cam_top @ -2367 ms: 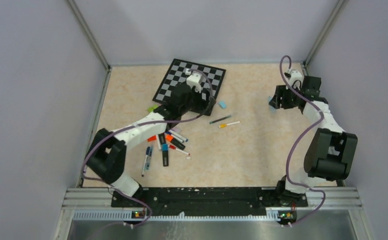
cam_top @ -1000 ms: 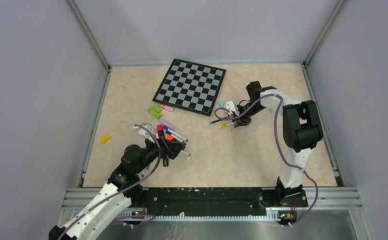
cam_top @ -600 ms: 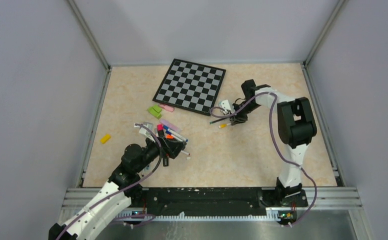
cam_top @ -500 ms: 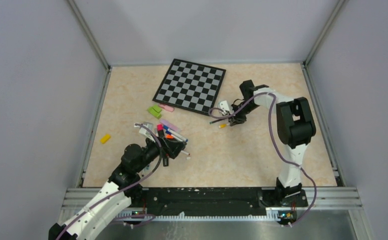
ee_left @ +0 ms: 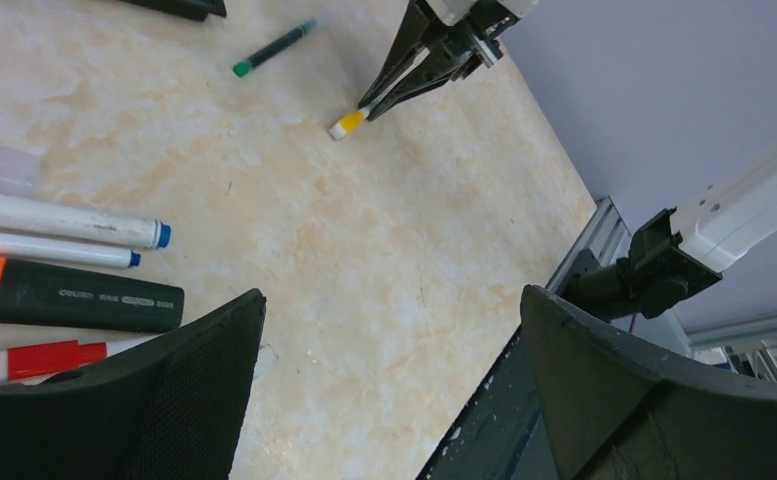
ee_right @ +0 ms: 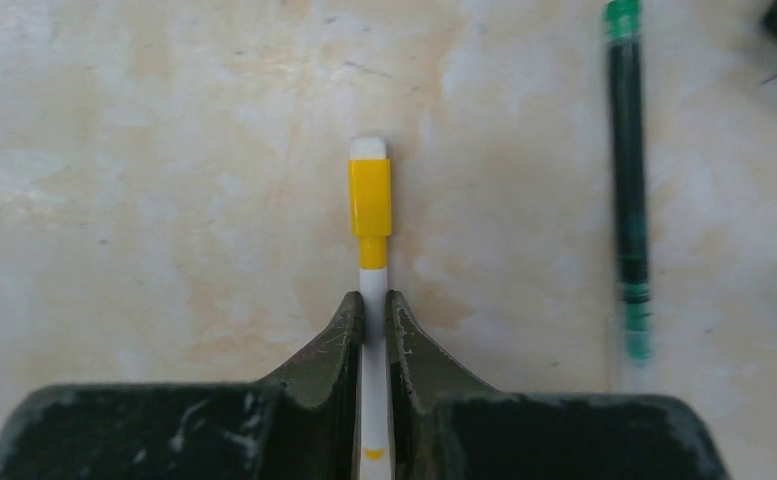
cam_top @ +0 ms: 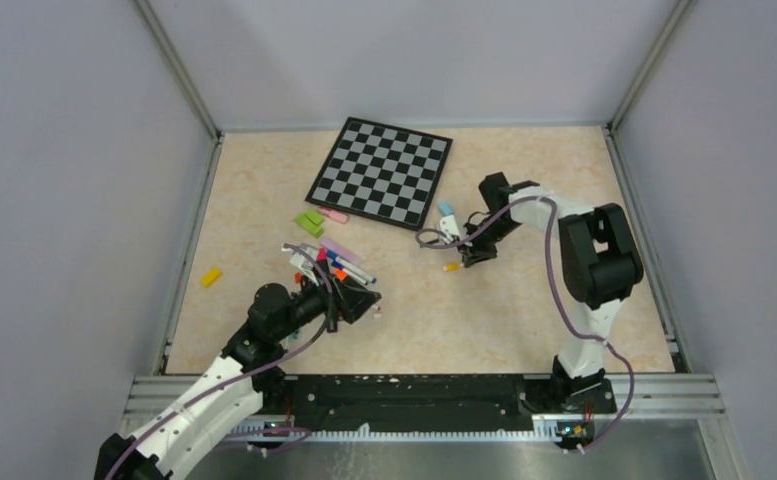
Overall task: Open the pen caps
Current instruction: Pick up the pen from the center of the board.
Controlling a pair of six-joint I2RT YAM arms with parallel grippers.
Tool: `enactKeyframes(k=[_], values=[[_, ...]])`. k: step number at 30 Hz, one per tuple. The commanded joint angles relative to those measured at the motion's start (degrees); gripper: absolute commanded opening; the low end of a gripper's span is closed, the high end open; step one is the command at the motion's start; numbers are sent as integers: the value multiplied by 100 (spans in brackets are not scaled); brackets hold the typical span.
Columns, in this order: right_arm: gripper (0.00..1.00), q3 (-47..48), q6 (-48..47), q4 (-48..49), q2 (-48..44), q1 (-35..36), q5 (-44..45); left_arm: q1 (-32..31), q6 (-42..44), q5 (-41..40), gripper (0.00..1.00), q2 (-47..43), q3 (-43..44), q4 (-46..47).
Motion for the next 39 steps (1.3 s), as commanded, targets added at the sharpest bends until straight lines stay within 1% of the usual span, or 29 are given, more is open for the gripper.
enactKeyframes(k=[1, 3, 5, 7, 9, 13, 15, 20, 22, 25, 29, 34, 36, 39], values=[[0, -832, 613, 129, -742, 109, 102, -8, -94, 724, 99, 574, 159, 388], [0, -1182, 1385, 537, -1125, 113, 70, -26, -265, 900, 99, 894, 138, 696], [0, -1450, 2416, 999, -1493, 117, 112, -119, -524, 1031, 99, 1196, 41, 1309], [0, -1674, 3078, 1126, -1748, 107, 53, -290, -757, 1035, 99, 1520, 20, 1899], [0, -1933, 3672, 1320, -2015, 107, -99, -509, -848, 912, 99, 1880, 141, 2246], [0, -2230, 4111, 1435, -2578, -84, -648, -1088, -1081, 342, 99, 2740, 470, 2935], [0, -2289, 4424, 1484, -2784, -273, -1132, -1301, -1363, 56, 99, 3214, 609, 3354], [0, -2416, 4839, 1604, -2996, -452, -1819, -1536, -2221, -439, 99, 4477, 946, 4362], [0, -2410, 4962, 1610, -2975, -447, -1982, -1546, -2548, -489, 99, 4942, 1220, 4552], [0, -2342, 5089, 1627, -2924, -449, -2104, -1601, -2734, -648, 99, 5478, 1669, 4492], [0, -2285, 5216, 1605, -2893, -455, -2297, -1715, -2686, -1185, 99, 5872, 2209, 3803], [0, -2319, 5446, 1748, -2864, -444, -2404, -1863, -2746, -2057, 98, 6048, 2588, 3037], [0, -2315, 5497, 1772, -2839, -427, -2440, -1934, -2708, -2257, 93, 6100, 2702, 2894], [0, -2326, 5606, 1856, -2812, -409, -2456, -2043, -2668, -2455, 90, 6228, 2911, 2650]])
